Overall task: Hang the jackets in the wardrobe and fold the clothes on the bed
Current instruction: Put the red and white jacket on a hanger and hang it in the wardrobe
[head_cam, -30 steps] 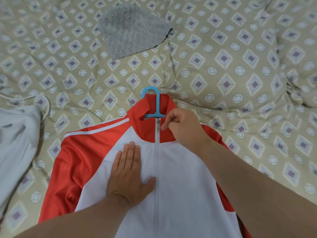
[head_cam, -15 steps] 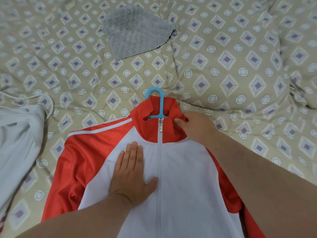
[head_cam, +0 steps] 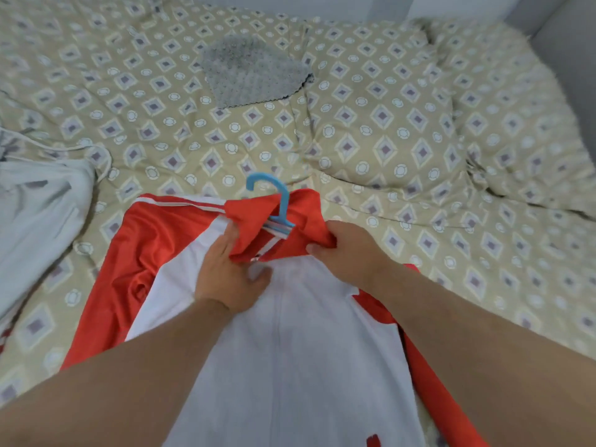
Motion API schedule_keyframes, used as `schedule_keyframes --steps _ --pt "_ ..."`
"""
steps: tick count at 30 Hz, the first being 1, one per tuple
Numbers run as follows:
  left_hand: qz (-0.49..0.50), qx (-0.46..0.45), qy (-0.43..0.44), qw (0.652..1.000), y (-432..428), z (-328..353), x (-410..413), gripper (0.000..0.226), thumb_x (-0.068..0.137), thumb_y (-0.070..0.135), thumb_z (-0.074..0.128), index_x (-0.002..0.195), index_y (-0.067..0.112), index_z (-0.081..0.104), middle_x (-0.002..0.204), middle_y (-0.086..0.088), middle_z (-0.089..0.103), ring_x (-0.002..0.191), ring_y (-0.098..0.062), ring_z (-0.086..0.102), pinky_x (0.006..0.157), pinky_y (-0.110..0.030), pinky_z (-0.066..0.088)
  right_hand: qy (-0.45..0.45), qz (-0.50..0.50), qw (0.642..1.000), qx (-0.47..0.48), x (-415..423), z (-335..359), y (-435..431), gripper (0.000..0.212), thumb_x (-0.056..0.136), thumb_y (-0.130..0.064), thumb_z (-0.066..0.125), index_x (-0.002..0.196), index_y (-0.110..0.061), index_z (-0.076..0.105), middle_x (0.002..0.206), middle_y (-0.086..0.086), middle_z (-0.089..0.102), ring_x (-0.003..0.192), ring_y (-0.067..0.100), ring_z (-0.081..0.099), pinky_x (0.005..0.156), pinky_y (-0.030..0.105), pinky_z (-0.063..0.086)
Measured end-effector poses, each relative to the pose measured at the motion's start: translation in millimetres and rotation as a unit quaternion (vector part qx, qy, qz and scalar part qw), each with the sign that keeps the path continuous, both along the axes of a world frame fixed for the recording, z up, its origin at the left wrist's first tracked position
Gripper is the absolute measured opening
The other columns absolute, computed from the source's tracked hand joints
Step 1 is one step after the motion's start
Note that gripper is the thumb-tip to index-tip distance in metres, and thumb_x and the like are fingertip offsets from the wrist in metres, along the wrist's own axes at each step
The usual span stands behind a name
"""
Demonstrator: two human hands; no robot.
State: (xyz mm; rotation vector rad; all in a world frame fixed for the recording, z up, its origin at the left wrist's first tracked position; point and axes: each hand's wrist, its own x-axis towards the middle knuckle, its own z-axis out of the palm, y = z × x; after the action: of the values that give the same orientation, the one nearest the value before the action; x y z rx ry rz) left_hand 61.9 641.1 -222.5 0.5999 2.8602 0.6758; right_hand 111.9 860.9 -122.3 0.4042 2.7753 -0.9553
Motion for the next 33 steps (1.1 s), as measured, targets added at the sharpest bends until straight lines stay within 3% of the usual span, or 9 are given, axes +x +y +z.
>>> schedule_keyframes --steps 4,7,11,14,16,19,24,26,33 --pt "0.068 0.172 -0.135 0.974 -17.6 47.3 50.3 0.057 0.084 0.024 0.072 0.137 0.015 0.053 0.129 0.008 0.058 0.125 -0.014 0.052 0.101 -0.016 0.031 0.024 -0.012 1.000 0.012 31.8 42.3 -19.6 0.036 0.087 -0.033 0.069 0.065 -0.023 0.043 0.066 -0.008 0.046 0.069 0.018 0.046 0.060 0.028 0.028" --pt "0.056 0.210 -0.064 0.974 -55.3 104.3 79.6 0.051 0.083 0.008 0.073 0.131 0.012 0.058 0.128 -0.002 0.062 0.123 -0.023 0.056 0.103 -0.032 0.040 0.036 -0.032 0.999 0.023 53.8 98.5 -31.7 0.030 0.084 -0.042 0.069 0.071 -0.022 0.052 0.069 -0.008 0.054 0.072 0.019 0.054 0.062 0.031 0.035" --pt "0.205 0.150 0.036 0.967 -122.8 193.5 86.1 0.063 0.076 0.028 0.066 0.131 0.002 0.051 0.133 -0.022 0.049 0.130 -0.040 0.039 0.110 -0.050 0.031 0.063 -0.044 0.997 0.025 84.9 200.2 -41.7 0.031 0.076 -0.058 0.064 0.069 -0.029 0.056 0.065 -0.012 0.062 0.066 0.006 0.060 0.057 0.029 0.042" --pt "0.318 0.207 -0.035 0.924 -167.4 270.1 88.9 0.091 0.074 0.043 0.056 0.149 0.001 0.029 0.154 -0.023 0.030 0.147 -0.034 0.019 0.120 -0.045 0.017 0.084 -0.033 0.996 0.006 118.9 283.9 -53.7 0.028 0.071 -0.060 0.059 0.076 -0.033 0.063 0.067 -0.022 0.065 0.066 -0.001 0.061 0.062 0.023 0.047" --pt "0.304 0.251 -0.078 0.916 -189.4 319.7 92.9 0.079 0.079 0.042 0.064 0.147 0.010 0.037 0.150 -0.014 0.043 0.142 -0.030 0.033 0.114 -0.040 0.029 0.099 -0.023 0.995 0.010 142.7 335.8 -61.6 0.014 0.077 -0.051 0.065 0.075 -0.038 0.063 0.065 -0.025 0.063 0.063 -0.005 0.058 0.057 0.016 0.041" --pt "0.198 0.298 -0.113 0.927 -201.3 392.7 98.4 0.008 0.091 0.024 0.066 0.087 0.019 0.071 0.082 0.008 0.074 0.091 -0.027 0.068 0.071 -0.032 0.047 0.120 -0.049 0.991 0.042 168.0 412.4 -64.9 0.026 0.082 -0.041 0.073 0.064 -0.026 0.062 0.056 -0.017 0.059 0.055 -0.003 0.053 0.054 0.020 0.038" --pt "0.091 0.478 -0.230 0.843 -211.8 510.9 102.0 0.019 0.094 0.016 0.058 0.102 0.006 0.072 0.099 -0.009 0.075 0.092 -0.023 0.070 0.087 -0.039 0.052 0.155 -0.070 0.980 0.100 211.7 539.1 -65.8 0.031 0.086 -0.035 0.073 0.057 -0.039 0.061 0.052 -0.019 0.056 0.053 -0.002 0.051 0.056 0.021 0.038" --pt "0.085 0.528 -0.232 0.813 -218.8 559.8 98.4 0.023 0.099 0.017 0.050 0.095 0.005 0.069 0.089 -0.007 0.074 0.077 -0.014 0.069 0.073 -0.026 0.054 0.161 -0.078 0.974 0.135 235.8 585.0 -67.5 0.035 0.085 -0.038 0.072 0.054 -0.034 0.056 0.049 -0.015 0.052 0.053 0.002 0.048 0.057 0.025 0.038" --pt "0.019 0.422 0.000 0.907 -223.9 710.1 110.1 0.020 0.093 0.015 0.064 0.073 0.016 0.064 0.078 -0.009 0.061 0.073 -0.025 0.054 0.067 -0.036 0.040 0.218 -0.101 0.949 0.207 311.5 713.7 -85.5 0.032 0.084 -0.039 0.071 0.060 -0.024 0.055 0.050 -0.009 0.049 0.050 0.004 0.044 0.053 0.025 0.034"
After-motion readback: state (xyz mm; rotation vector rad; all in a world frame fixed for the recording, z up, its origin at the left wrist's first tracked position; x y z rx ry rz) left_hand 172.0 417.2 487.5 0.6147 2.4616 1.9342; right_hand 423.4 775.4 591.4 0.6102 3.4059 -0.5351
